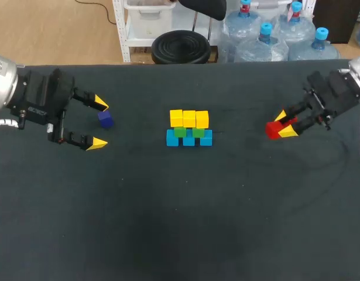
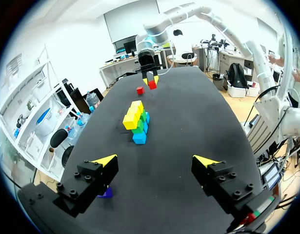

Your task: Place the blue cubes, place green cubes on the blue cubes, place the yellow cubes on the green cubes, then place the red cubes on the yellow cubes, and place purple cube on the red cubes.

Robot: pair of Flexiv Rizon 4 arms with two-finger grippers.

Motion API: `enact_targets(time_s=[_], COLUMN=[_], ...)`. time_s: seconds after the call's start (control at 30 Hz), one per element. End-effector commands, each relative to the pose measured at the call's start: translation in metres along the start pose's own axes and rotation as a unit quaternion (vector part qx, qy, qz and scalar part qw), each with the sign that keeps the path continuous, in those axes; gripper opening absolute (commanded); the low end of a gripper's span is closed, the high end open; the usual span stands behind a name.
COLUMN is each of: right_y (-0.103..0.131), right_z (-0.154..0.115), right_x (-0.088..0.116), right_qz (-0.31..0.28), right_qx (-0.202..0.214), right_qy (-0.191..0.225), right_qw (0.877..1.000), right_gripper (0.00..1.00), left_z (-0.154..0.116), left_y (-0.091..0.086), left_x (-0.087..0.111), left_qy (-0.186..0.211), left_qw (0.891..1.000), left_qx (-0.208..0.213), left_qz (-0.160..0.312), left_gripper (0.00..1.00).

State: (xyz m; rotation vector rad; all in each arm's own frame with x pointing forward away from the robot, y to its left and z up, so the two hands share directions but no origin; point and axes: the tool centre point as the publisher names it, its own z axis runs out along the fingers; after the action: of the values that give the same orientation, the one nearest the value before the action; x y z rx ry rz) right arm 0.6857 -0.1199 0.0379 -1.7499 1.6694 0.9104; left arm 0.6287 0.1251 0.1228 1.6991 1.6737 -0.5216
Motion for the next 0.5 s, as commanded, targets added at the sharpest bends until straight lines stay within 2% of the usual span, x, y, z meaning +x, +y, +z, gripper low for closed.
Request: enact_targets(time_s=[0.03, 0.3, 0.5], right_y=[0.02, 0.023, 0.021], right_z=[-0.003, 0.004, 0.017], right_x=[-0.031, -0.074, -0.103], right_qz=[0.009, 0.043, 0.059], right_qx=[0.063, 0.112, 0.147], right_qy=[0.033, 0.063, 0.068], right_qw=[0.997, 0.991, 0.985], right_gripper=[0.0, 0.0, 0.0], left_z=[0.0, 0.0, 0.0], left_y=[-0.001, -0.001, -0.001], left_x=[0.002, 0.002, 0.002], left_qy=[-0.003, -0.003, -0.003], left_qw=[1.0, 1.0, 1.0], left_qx=[-0.002, -0.002, -0.002], left_qz=[0.002, 0.002, 0.002], left_gripper=[1.0, 1.0, 1.0])
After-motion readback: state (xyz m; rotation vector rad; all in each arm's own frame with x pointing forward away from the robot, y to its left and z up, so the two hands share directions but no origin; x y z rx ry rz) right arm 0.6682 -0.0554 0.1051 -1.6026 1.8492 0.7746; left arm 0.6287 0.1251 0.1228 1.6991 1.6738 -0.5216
